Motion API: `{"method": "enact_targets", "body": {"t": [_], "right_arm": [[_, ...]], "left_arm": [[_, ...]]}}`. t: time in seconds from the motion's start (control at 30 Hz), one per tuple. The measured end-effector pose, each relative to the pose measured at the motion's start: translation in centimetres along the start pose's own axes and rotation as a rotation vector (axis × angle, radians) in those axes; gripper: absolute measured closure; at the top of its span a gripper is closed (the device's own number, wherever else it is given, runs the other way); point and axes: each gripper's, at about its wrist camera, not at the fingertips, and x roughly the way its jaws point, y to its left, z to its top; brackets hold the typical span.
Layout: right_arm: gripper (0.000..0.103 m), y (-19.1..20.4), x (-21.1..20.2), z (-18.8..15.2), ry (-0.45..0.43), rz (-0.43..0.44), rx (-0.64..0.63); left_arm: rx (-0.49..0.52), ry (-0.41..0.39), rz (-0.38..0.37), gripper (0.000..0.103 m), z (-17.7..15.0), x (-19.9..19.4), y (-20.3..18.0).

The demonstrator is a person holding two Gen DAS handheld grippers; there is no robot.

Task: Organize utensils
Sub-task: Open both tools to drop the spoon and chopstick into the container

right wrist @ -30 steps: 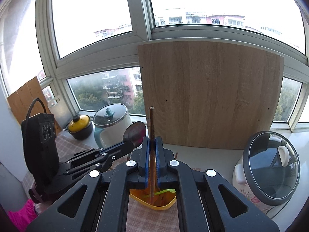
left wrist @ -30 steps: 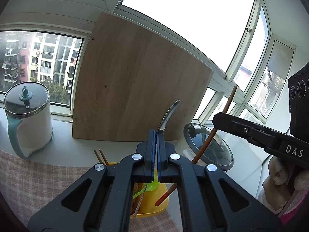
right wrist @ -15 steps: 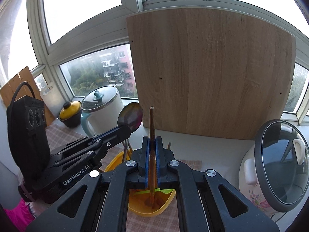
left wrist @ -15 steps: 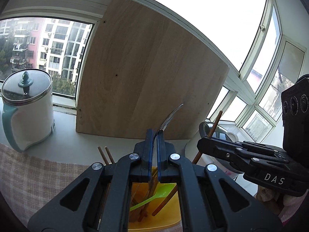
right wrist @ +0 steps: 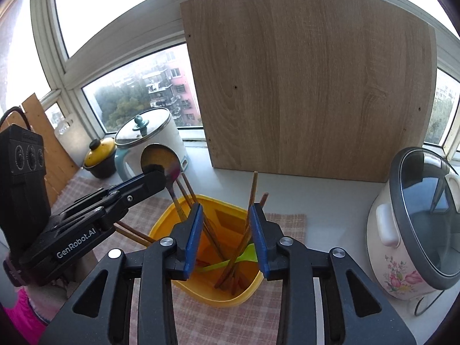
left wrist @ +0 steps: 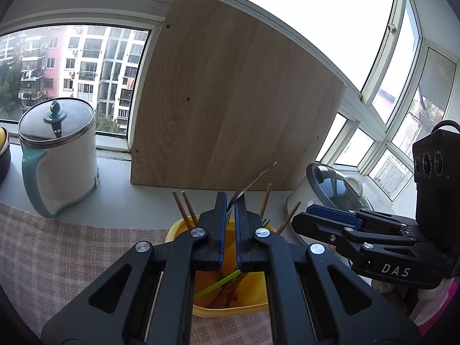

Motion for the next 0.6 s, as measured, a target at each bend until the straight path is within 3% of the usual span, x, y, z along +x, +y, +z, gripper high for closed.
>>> {"method": "enact_targets", "body": {"t": [0.37,0.6], "right_arm": [[0.071,1.6,-1.5,-2.1,-0.008,-0.042,0.003],[0.071,2.6,-2.8,-3.6,-0.022,-0.073,0.017]], "left_arm": [[0.033,0.015,-0.001,0.082,-0.7,-2.4,-0.2],[0.061,0.012,-0.006,0.082,-1.3,-5.1,-0.4]]}}
